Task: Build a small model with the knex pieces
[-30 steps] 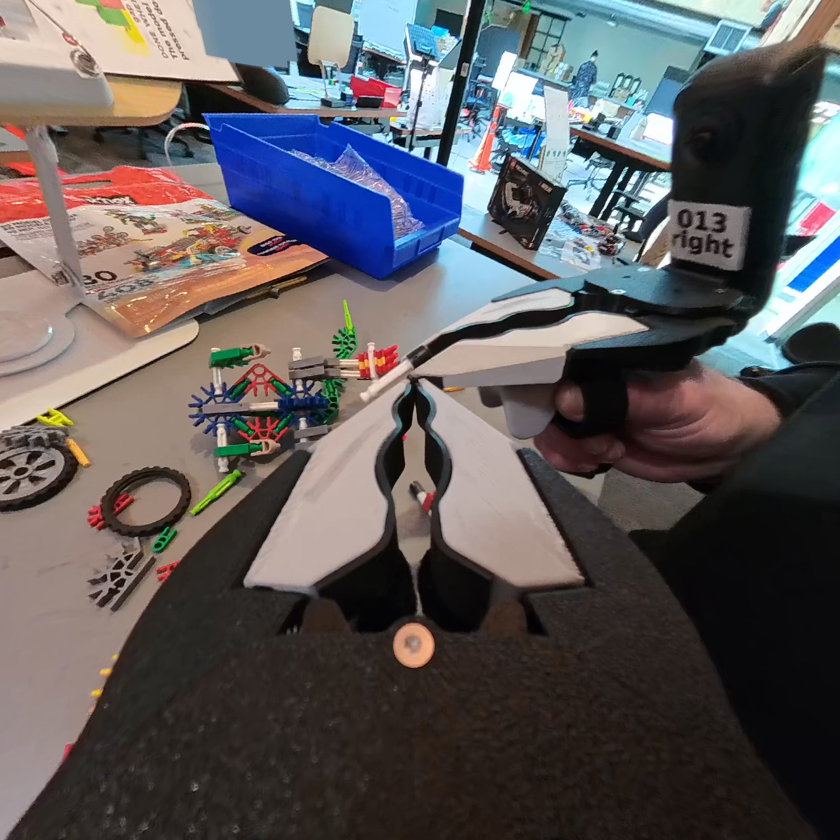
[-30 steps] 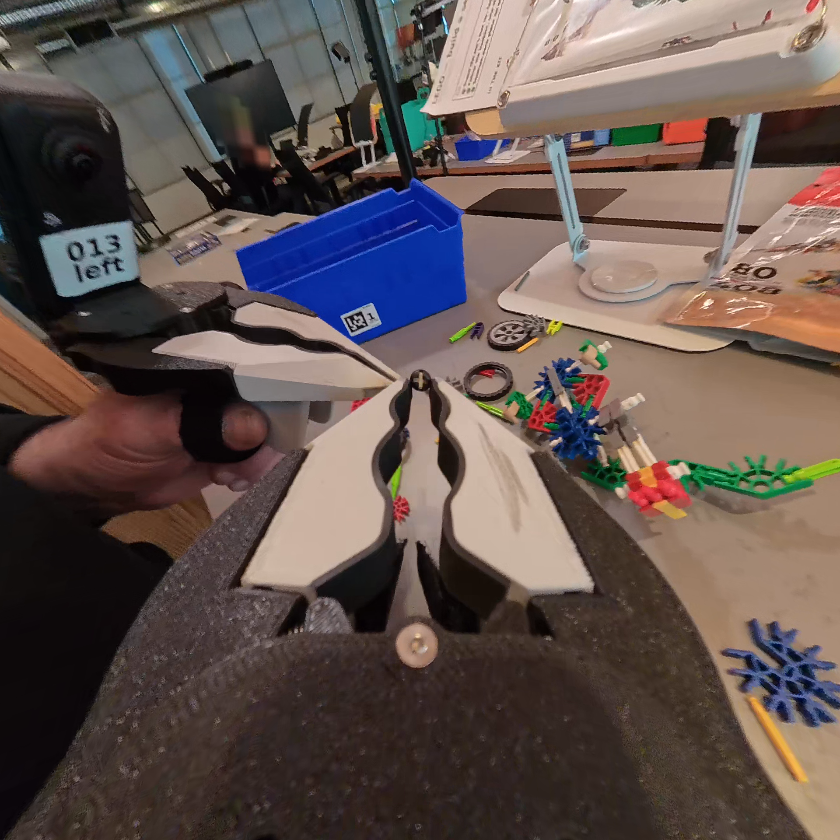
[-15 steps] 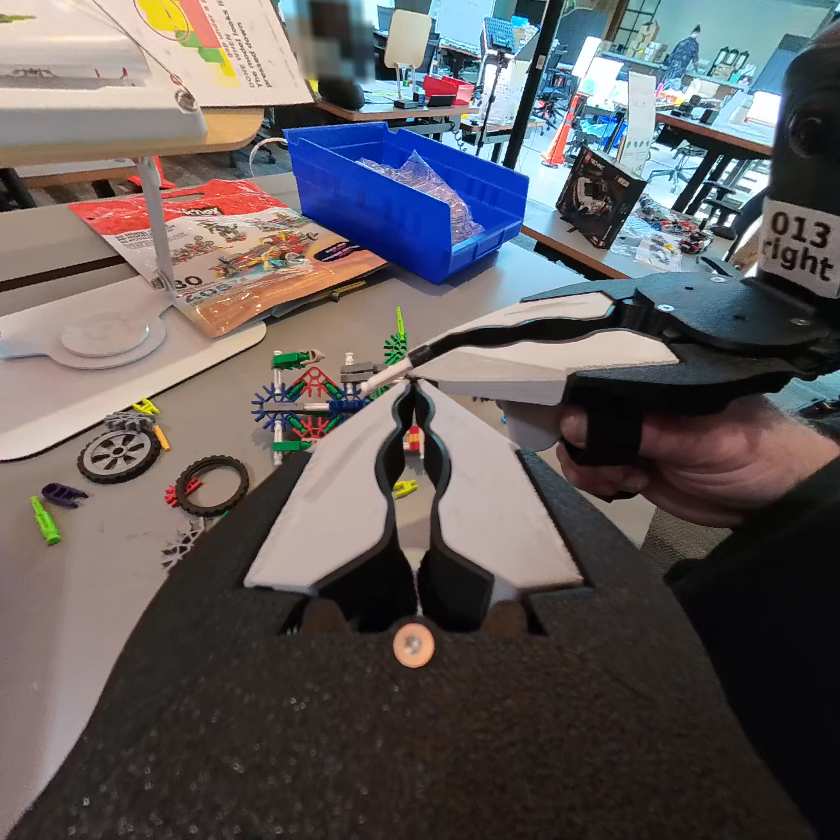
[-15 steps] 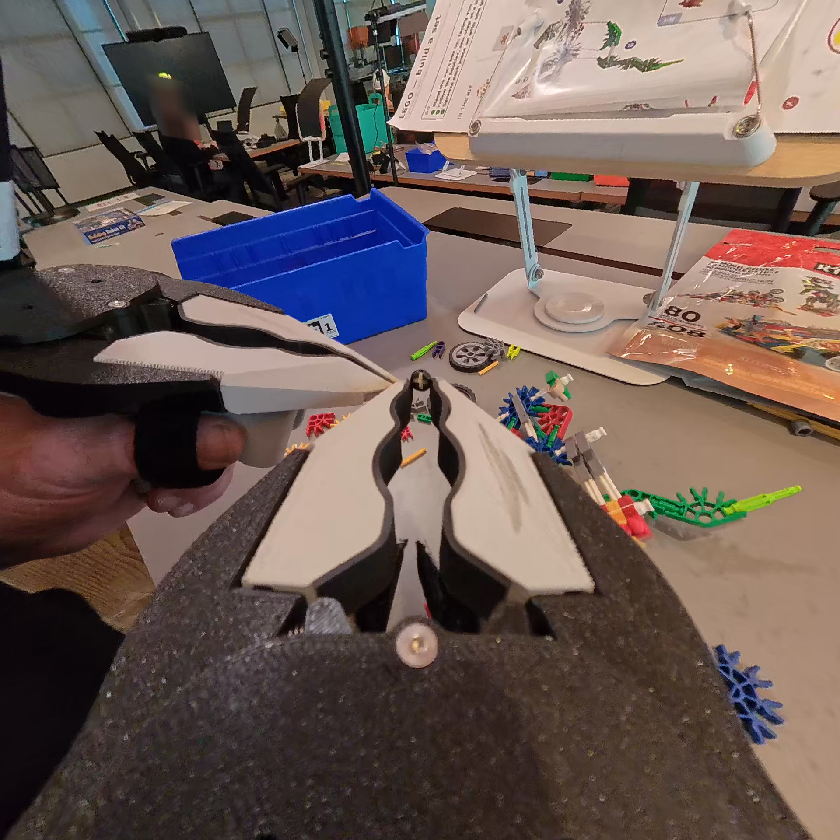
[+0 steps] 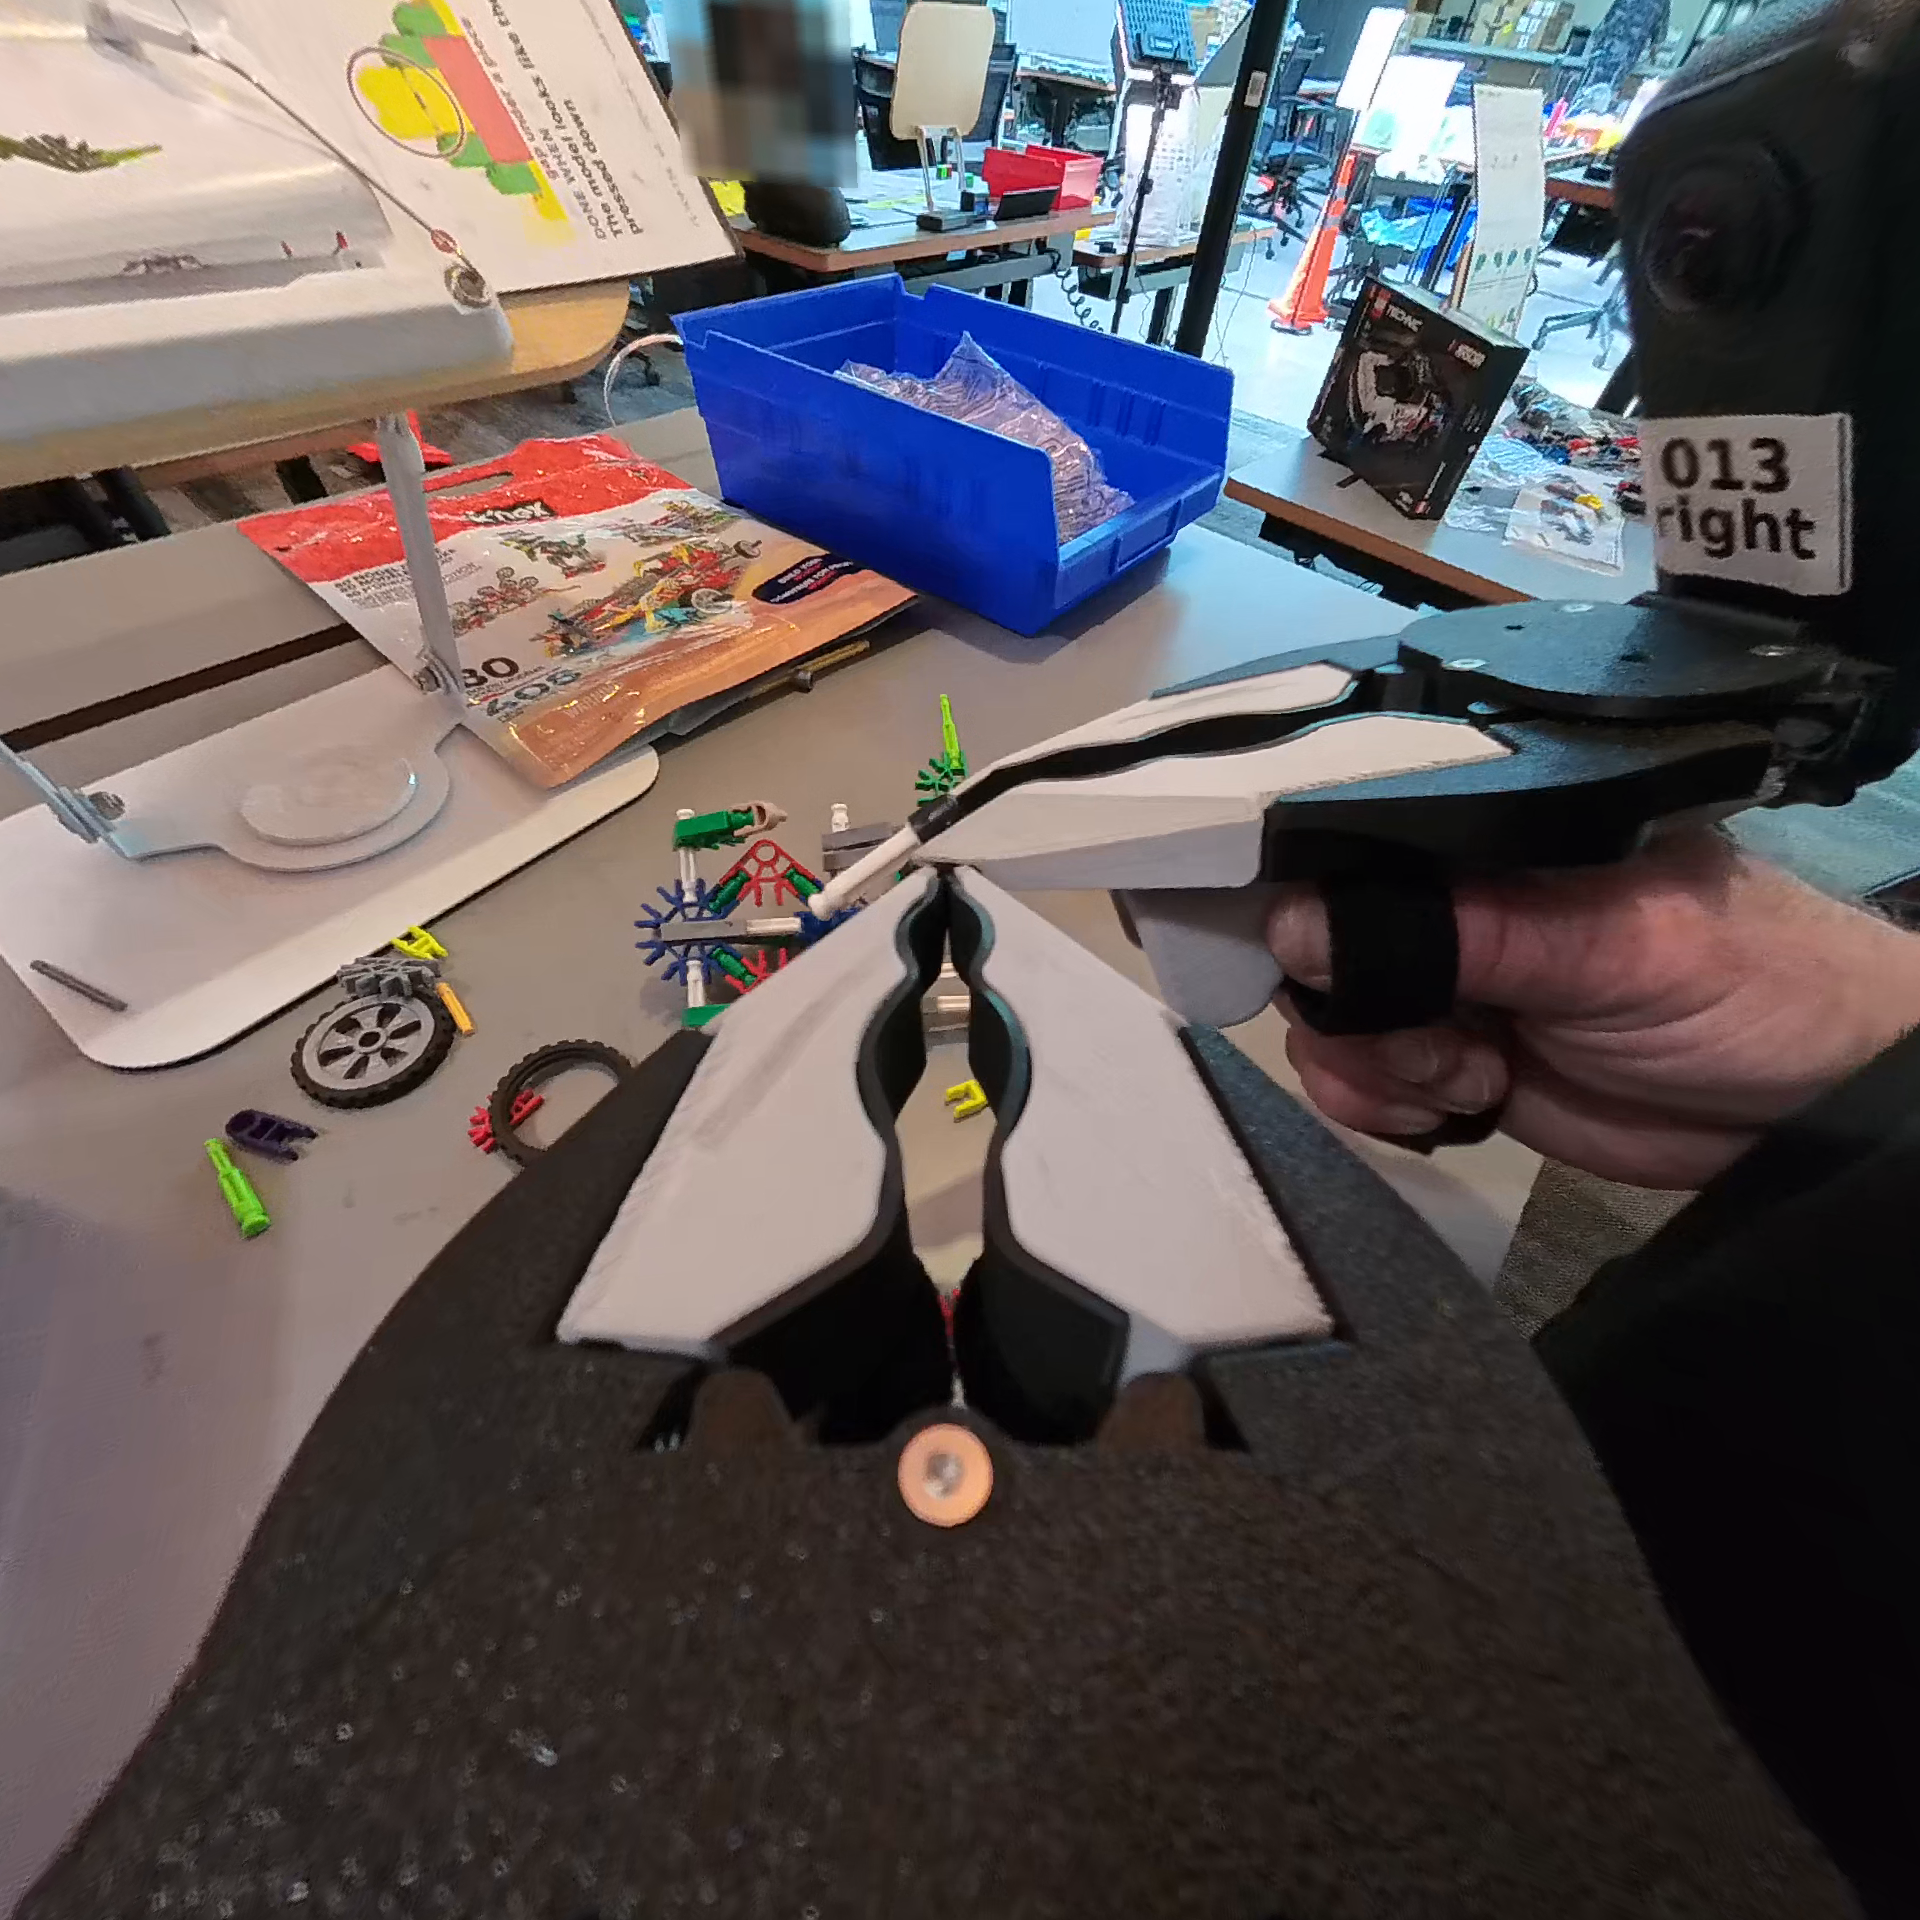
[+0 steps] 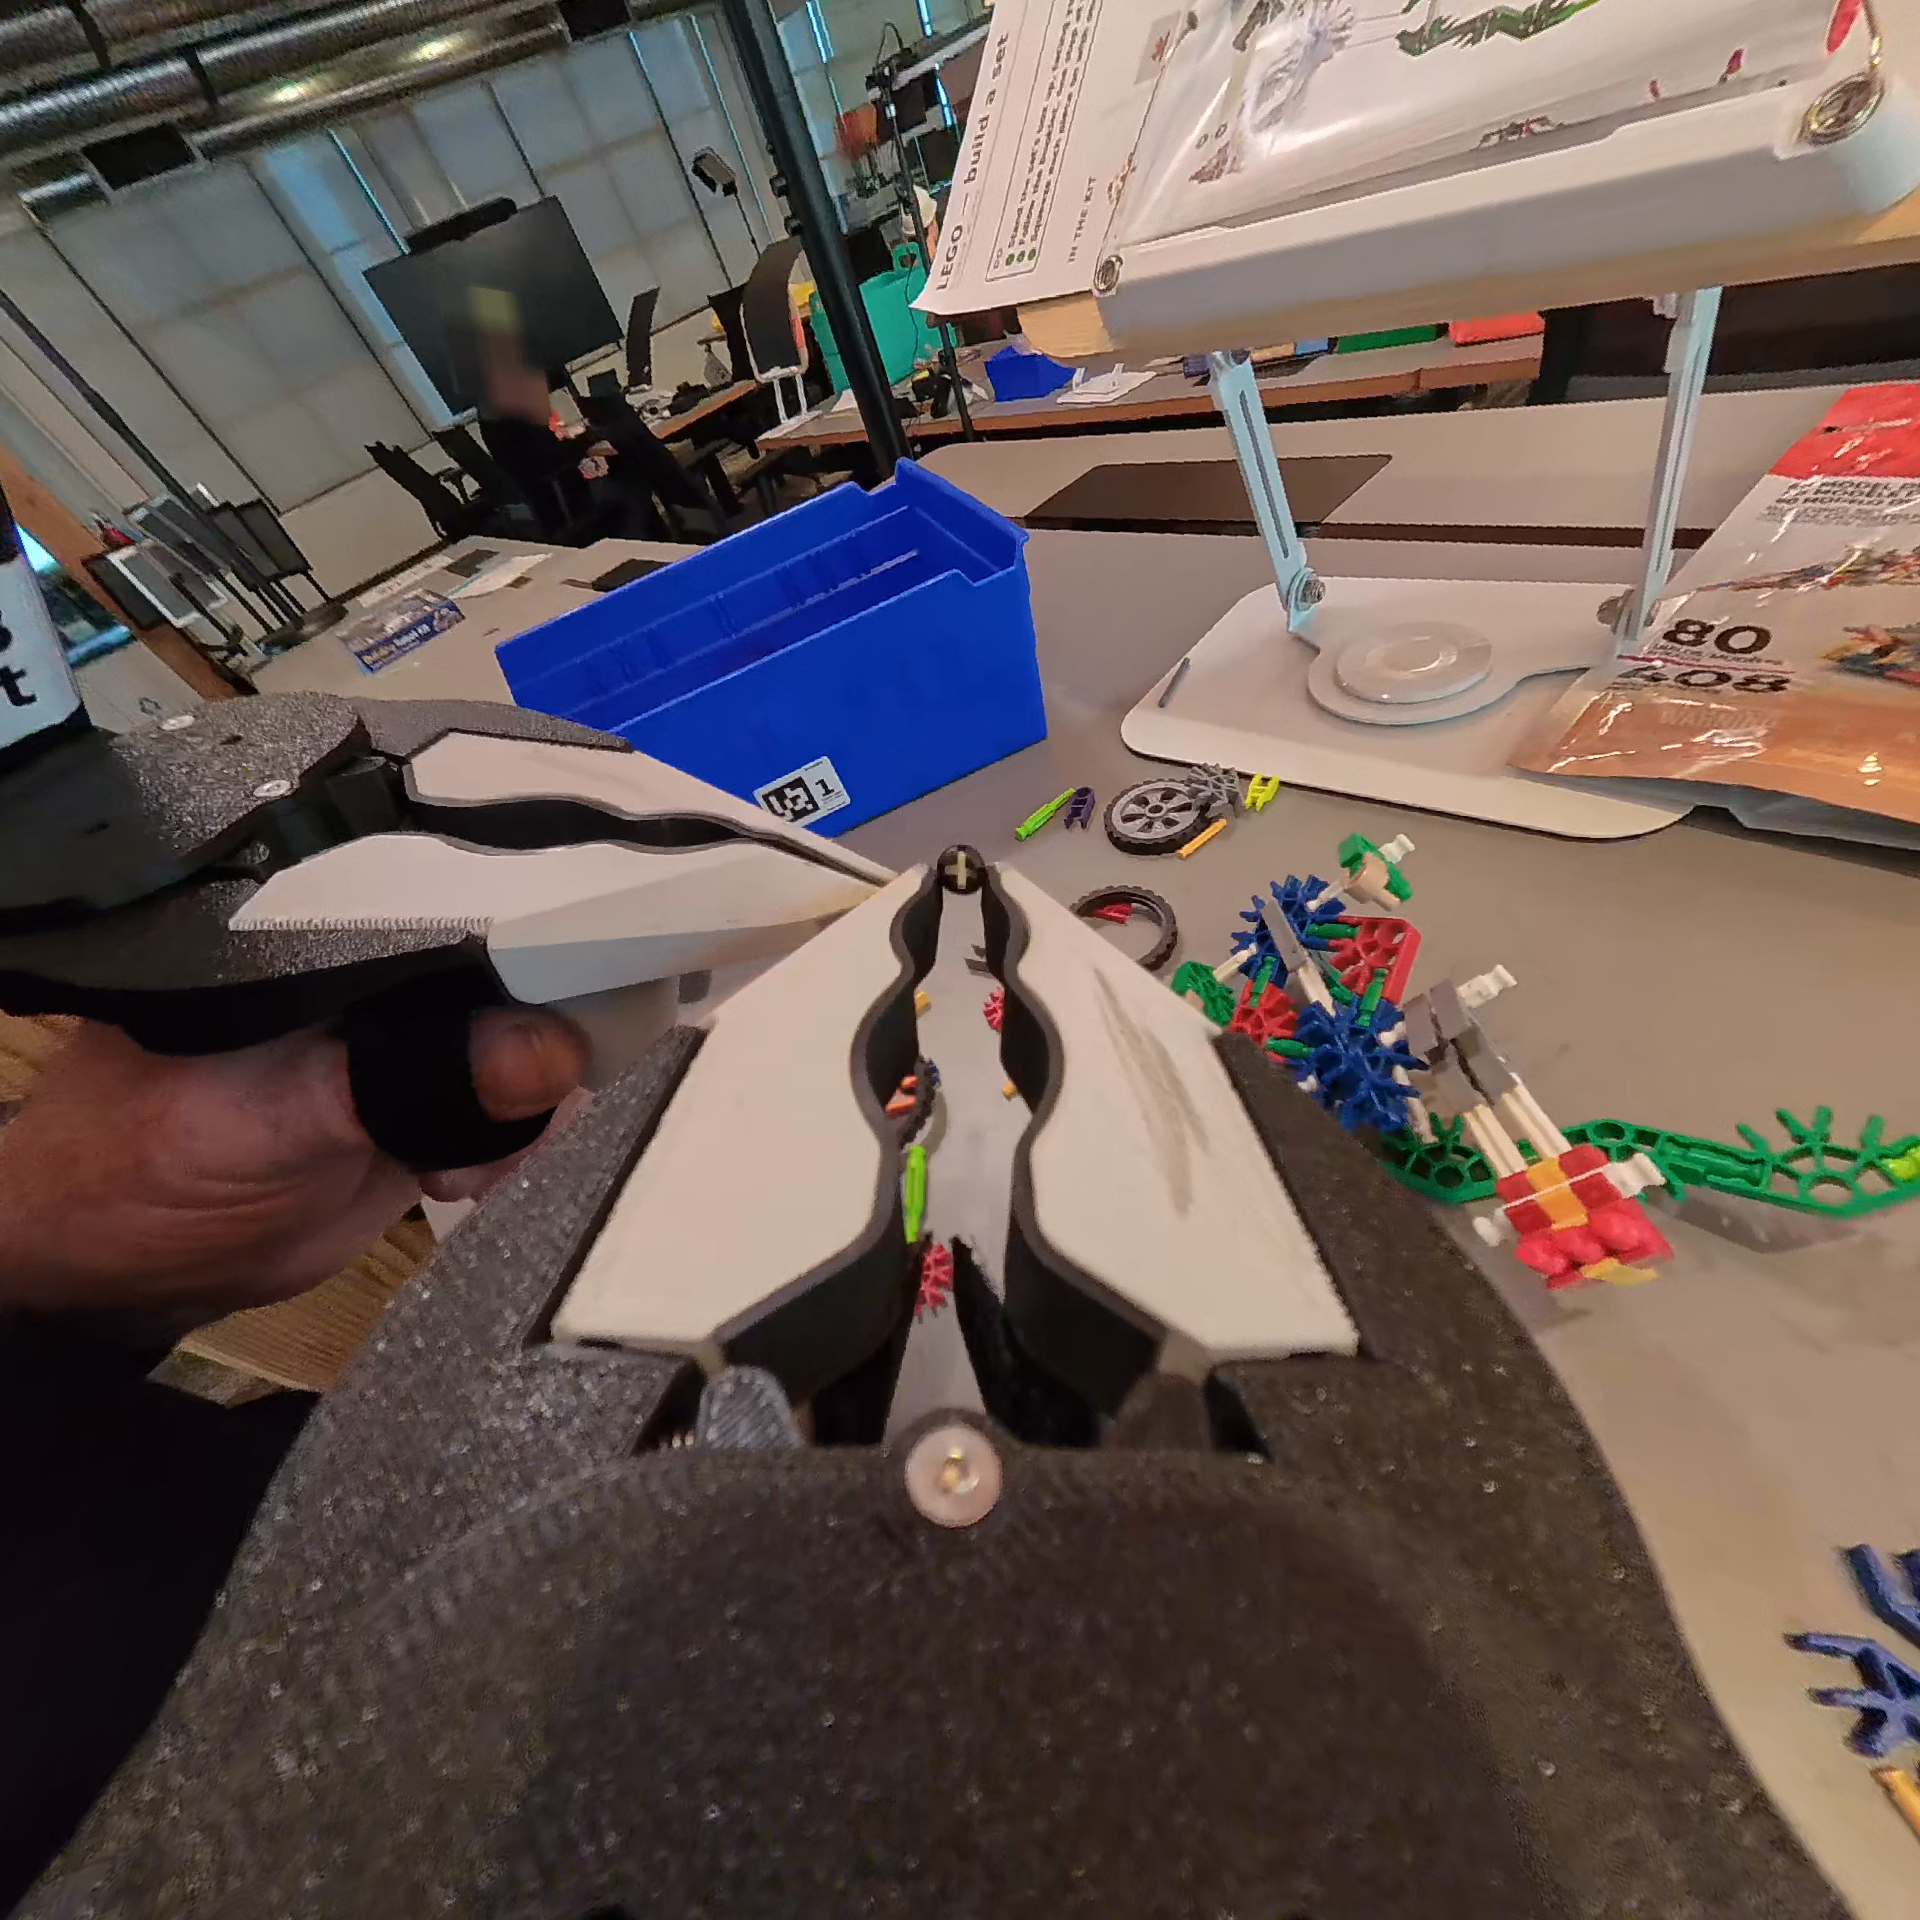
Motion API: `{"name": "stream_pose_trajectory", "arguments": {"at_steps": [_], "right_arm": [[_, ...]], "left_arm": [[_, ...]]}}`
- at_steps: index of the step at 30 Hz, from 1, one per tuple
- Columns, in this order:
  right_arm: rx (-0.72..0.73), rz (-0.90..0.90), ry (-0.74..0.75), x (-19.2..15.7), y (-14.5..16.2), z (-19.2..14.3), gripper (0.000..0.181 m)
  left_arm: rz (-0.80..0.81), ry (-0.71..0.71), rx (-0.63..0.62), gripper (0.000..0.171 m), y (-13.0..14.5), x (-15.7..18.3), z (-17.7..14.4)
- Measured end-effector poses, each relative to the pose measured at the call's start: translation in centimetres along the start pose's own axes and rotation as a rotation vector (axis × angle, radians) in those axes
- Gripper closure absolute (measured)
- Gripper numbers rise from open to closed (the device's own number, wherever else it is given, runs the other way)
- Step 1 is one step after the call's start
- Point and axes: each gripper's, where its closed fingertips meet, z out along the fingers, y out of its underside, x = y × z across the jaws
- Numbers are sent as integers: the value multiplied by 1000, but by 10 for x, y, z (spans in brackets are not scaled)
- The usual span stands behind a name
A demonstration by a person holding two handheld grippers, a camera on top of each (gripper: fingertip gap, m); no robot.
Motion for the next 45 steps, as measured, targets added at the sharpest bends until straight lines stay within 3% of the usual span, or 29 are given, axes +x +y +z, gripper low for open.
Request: {"name": "stream_pose_trajectory", "arguments": {"at_steps": [21,37,45], "right_arm": [[16,130,-85,-7,1,7,174],[9,69,7,2,-4,13,175],[16,124,-61,-2,-3,14,174]], "left_arm": [[30,28,5,171,2,-3,-8],[143,-117,-16,171,-1,-13,2],[-6,-8,-5,171,0,-12,-3]]}}
